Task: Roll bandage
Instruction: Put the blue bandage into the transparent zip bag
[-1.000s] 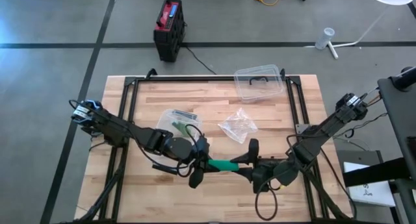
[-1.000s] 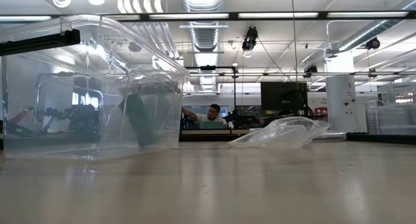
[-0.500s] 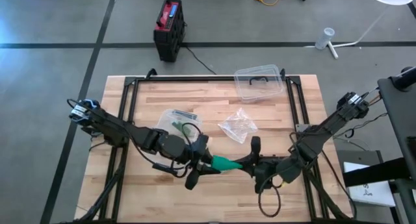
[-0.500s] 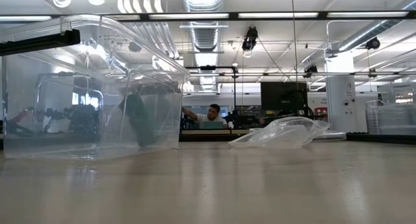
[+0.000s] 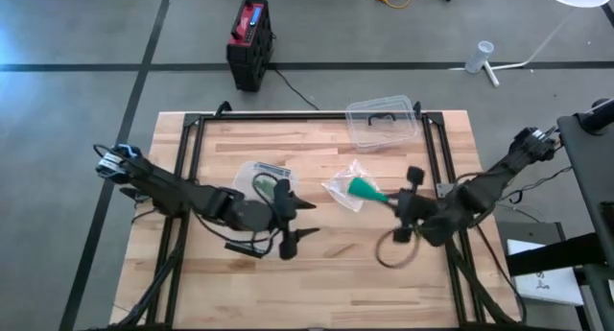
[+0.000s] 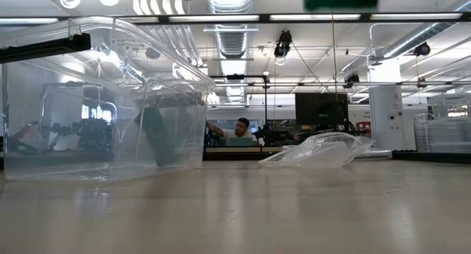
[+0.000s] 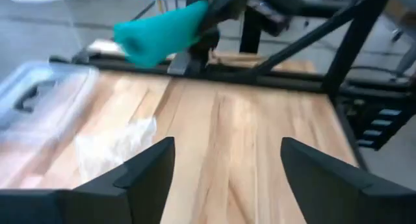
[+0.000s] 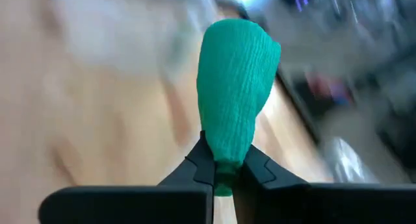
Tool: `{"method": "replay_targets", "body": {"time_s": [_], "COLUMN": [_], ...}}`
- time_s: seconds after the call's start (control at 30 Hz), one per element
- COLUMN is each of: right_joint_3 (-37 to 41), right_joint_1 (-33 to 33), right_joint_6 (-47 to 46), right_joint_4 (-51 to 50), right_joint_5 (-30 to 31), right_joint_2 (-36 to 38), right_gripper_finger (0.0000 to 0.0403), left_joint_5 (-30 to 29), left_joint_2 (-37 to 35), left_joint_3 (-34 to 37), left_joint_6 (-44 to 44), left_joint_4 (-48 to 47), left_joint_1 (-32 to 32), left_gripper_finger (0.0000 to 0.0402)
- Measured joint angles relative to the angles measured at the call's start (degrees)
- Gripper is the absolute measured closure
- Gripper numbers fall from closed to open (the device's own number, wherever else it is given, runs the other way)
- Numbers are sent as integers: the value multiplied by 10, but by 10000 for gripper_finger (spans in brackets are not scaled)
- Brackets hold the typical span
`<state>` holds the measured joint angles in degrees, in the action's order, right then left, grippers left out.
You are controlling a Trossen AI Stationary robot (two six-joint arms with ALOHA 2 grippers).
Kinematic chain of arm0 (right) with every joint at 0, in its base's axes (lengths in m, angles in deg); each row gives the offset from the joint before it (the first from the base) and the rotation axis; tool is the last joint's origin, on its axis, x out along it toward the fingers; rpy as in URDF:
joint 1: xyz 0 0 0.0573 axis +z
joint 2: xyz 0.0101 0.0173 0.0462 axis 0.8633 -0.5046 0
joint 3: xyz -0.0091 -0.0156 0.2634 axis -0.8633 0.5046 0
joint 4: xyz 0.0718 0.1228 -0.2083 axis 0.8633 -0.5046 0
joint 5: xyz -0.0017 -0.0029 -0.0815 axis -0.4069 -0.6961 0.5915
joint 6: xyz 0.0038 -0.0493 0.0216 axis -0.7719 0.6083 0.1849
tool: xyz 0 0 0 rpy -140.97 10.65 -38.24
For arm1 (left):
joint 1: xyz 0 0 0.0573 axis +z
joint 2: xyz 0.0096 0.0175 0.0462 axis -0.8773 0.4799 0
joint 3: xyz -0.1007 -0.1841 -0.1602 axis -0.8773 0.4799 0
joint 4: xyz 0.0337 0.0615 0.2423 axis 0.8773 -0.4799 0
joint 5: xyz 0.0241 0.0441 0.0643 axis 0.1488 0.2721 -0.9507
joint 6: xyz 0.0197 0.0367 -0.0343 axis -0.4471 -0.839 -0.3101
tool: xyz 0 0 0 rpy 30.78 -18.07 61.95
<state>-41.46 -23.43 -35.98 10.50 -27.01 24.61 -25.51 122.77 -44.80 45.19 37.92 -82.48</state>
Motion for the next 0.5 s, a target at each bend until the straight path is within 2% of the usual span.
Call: {"method": "replay_targets", "body": {"time_s": [0.1, 0.17, 0.33, 0.5], "right_joint_3": [54, 97, 191, 245], "right_joint_1": [-28, -49, -104, -162], "right_joint_6": [-167, -233, -240, -200], "right_joint_4": [-119, -138, -24, 74], "right_joint_5": [0, -12, -100, -162], "right_joint_2": [-1, -5, -29, -74], "right_gripper_finger": [388, 388, 389, 389], "left_joint_5": [1, 1, 16, 36], "left_joint_2": [36, 63, 127, 183], "left_joint_3": [1, -5, -69, -158], "left_joint_6": [13, 14, 3, -45], "left_joint_4": [8, 13, -26, -144], "left_joint_1": [16, 30, 62, 91], "left_gripper_finger": [121, 119, 126, 131]}}
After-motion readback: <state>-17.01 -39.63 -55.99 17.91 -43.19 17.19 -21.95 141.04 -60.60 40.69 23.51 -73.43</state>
